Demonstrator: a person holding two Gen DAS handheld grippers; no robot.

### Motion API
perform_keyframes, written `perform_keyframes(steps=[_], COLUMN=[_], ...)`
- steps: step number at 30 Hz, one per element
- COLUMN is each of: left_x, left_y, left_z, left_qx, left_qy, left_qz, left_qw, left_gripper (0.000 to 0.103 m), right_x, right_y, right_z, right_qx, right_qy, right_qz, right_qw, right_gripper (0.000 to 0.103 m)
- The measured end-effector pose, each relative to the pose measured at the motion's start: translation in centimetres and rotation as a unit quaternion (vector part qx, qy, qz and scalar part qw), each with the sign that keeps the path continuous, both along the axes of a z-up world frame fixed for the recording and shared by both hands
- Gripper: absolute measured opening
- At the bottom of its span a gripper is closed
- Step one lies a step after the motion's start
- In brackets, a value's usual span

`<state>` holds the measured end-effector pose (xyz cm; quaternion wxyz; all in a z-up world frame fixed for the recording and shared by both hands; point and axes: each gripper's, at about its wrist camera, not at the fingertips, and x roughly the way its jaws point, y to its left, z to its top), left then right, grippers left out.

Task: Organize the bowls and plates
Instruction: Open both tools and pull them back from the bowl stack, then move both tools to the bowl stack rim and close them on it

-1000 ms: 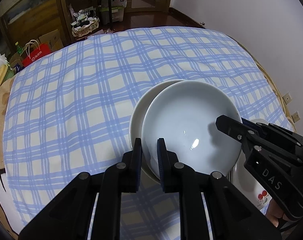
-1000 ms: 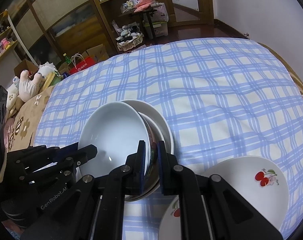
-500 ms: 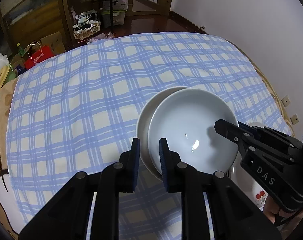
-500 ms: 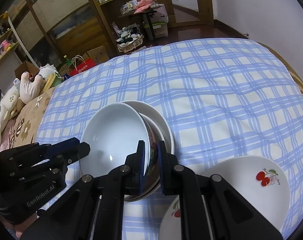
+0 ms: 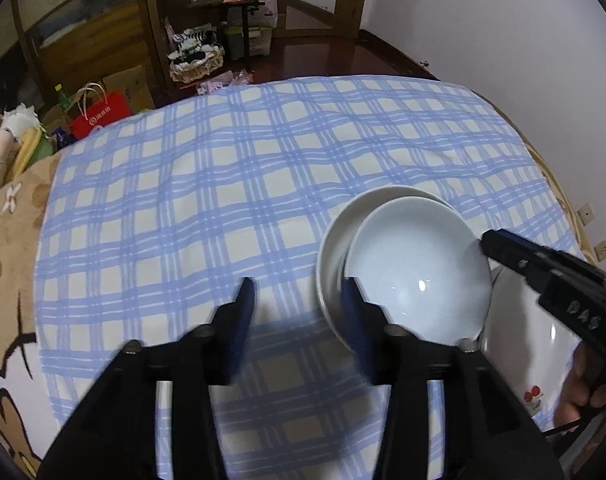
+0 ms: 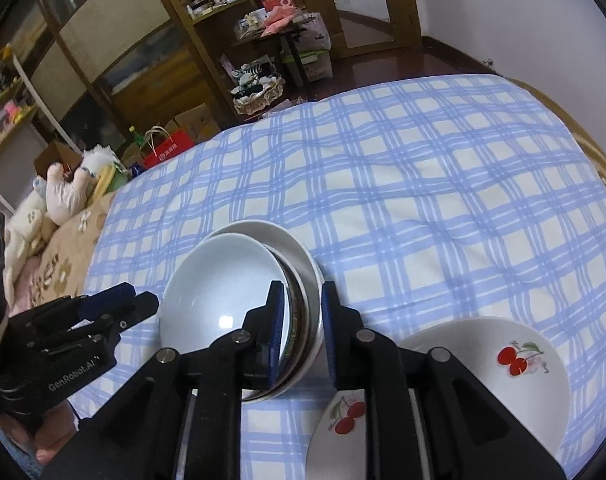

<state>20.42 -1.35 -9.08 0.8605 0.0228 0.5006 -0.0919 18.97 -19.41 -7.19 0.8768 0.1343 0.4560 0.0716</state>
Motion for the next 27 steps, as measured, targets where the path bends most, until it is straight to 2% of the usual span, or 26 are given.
perform_keyframes(steps=[1, 3, 5, 7, 11, 15, 21, 23, 27], left_x=[0.1, 0.1, 0.3, 0.4, 0.5, 0.2, 0.5, 0.9, 1.2], left_y=[0.1, 0.5, 1.1, 1.6, 2.6, 3.6, 4.8, 5.2, 6.2], left_z=[0.1, 0.1, 0.0, 0.0, 0.6, 1.3, 1.4, 1.1, 0.4], left_qx=[0.004, 0.007, 0.001, 0.006, 0.017, 0.019, 0.006, 0.002, -0.031], left_qy=[-0.001, -0.001, 0.002, -0.004, -0.019, -0.040, -0.019, -0.001, 0.020], left_qz=[0.006, 0.018, 0.030, 0.044, 0.058, 0.065, 0.074, 0.077, 0.085], left_qw=[1.0000, 0.9998, 0.9996, 0.9990, 0.9980, 0.9969, 0.9971, 0.9971, 0.9957], left_gripper=[0.063, 0.071, 0.080, 0.083, 0.091, 0.093, 0.093, 0.093, 0.093], right_x=[0.0, -0.3, -0.5, -0.4, -0.8, -1.0, -0.8, -0.8, -0.5], right_y=[0.0, -0.1, -0.2, -0.2, -0.5, -1.1, -2.2, -2.6, -3.8], right_z=[0.4, 1.2, 2.0, 2.5, 3.5, 4.3, 4.5, 4.4, 4.0], right_qx=[-0.002, -0.008, -0.012, -0.016, -0.044, -0.067, -0.096, -0.104, -0.083], right_qy=[-0.006, -0.020, -0.030, -0.031, -0.052, -0.074, -0.077, -0.069, -0.044], right_qz=[-0.001, -0.006, -0.009, -0.011, -0.037, -0.062, -0.078, -0.083, -0.093], right_qw=[1.000, 1.000, 0.999, 0.999, 0.997, 0.993, 0.989, 0.989, 0.991], right_gripper=[0.037, 0.054, 0.061, 0.079, 0.101, 0.103, 0.103, 0.103, 0.103])
